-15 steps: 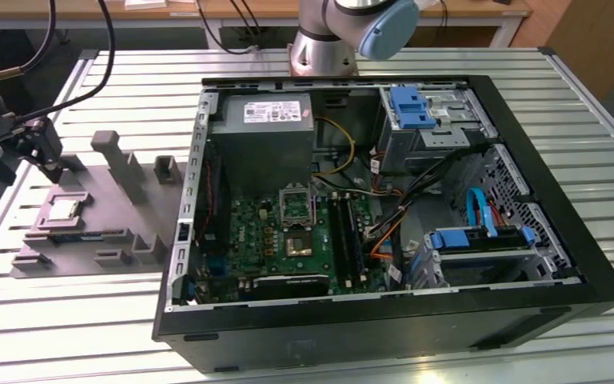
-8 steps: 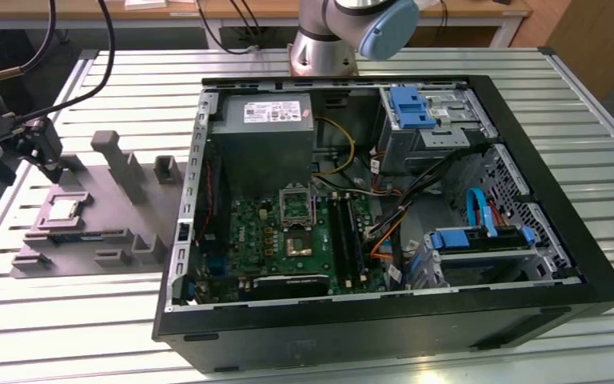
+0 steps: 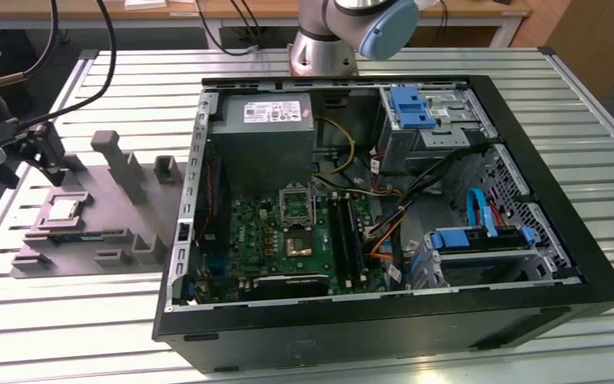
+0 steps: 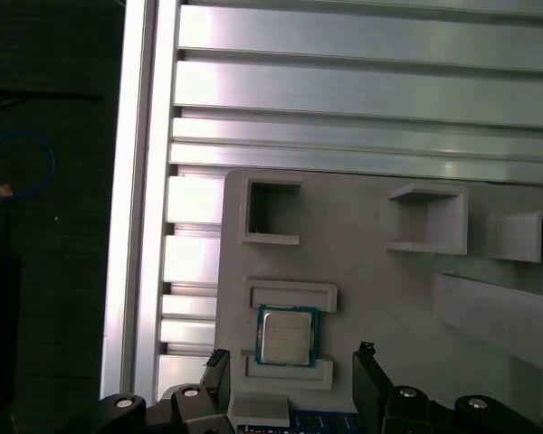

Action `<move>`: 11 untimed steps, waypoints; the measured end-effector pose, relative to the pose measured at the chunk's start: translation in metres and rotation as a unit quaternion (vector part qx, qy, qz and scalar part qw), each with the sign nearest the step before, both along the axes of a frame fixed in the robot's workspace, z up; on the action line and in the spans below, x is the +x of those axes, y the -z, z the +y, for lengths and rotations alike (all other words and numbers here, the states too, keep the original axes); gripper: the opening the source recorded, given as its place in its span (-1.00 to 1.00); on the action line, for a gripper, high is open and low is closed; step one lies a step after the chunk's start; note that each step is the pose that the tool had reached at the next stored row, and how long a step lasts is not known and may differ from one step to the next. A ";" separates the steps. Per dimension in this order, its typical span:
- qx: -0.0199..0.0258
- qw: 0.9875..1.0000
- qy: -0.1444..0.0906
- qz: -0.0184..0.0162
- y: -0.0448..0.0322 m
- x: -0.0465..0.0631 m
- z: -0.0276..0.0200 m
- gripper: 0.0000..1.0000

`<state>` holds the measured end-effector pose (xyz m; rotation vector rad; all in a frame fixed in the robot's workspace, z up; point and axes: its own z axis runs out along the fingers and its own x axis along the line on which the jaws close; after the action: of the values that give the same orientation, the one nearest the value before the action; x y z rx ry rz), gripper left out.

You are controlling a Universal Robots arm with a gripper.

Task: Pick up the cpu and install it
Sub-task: 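Pick up the cpu and move it towards the insertion slot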

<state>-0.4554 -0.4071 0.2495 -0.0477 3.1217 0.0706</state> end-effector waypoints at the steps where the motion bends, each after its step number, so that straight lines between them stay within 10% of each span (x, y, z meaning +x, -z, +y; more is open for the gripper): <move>1: 0.000 1.000 0.001 0.000 0.0020 0.000 -0.0002 0.29; 11: 0.000 1.000 0.003 0.000 0.0175 0.001 -0.0021 0.29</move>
<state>-0.4541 -0.4092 0.2320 -0.0384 3.1218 0.0710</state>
